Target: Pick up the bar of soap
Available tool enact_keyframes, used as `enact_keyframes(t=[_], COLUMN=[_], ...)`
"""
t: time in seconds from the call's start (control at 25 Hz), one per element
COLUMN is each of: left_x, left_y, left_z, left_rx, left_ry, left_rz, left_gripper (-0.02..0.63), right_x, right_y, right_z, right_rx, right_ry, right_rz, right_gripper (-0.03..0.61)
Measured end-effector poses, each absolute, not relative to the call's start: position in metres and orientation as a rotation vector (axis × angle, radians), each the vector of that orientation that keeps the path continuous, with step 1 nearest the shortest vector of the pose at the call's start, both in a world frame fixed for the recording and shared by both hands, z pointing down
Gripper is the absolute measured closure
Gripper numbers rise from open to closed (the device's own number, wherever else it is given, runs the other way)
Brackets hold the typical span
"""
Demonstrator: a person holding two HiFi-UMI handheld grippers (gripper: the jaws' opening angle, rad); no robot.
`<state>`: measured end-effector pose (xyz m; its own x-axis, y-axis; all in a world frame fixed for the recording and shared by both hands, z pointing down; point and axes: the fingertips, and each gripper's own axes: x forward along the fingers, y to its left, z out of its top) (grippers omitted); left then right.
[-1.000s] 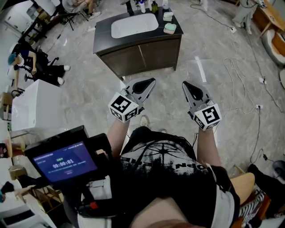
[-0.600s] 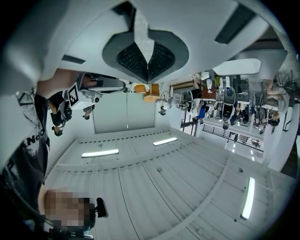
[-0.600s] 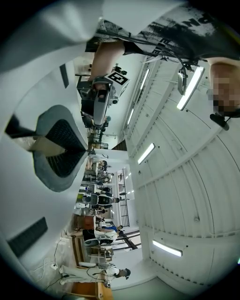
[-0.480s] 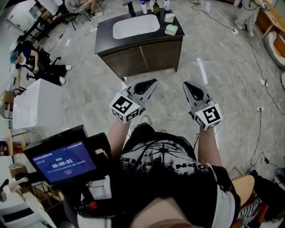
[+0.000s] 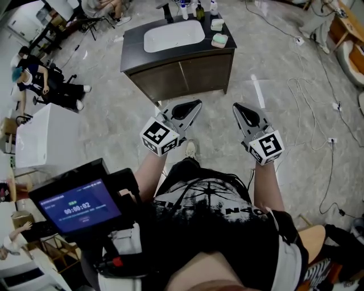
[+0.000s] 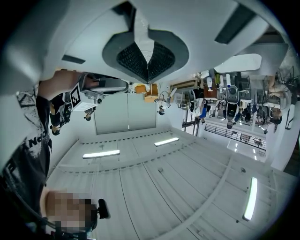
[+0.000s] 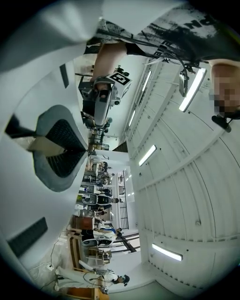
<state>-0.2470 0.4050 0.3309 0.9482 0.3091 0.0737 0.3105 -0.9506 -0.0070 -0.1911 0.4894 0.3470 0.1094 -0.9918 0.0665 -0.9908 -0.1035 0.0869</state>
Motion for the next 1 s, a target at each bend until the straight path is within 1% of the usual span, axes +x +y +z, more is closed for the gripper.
enact_keyframes(t=[0.56, 0.8, 1.0], left_x=[-0.247, -0.201, -0.179], left_y=[0.397, 0.331, 0.304], left_z=[0.336, 0.343, 0.349], left_rx=[-3.080, -3.092, -3.101], left_ry=[-0.533, -0.539, -0.563], left_rz=[-0.113, -0.123, -0.115], left_gripper=[0.603, 0.603, 0.603], right_x=[-0.192, -0.148, -0.128], right_y=[0.480, 0.414, 0.387], right_z=[0.352, 0.362, 0.366], right_rx=[2.296, 2.286, 2.301], right_ry=[-1.997, -2.003, -1.980], right_rz=[-0.017, 0.005, 0.021], right_gripper=[0.565, 0.565, 0.565])
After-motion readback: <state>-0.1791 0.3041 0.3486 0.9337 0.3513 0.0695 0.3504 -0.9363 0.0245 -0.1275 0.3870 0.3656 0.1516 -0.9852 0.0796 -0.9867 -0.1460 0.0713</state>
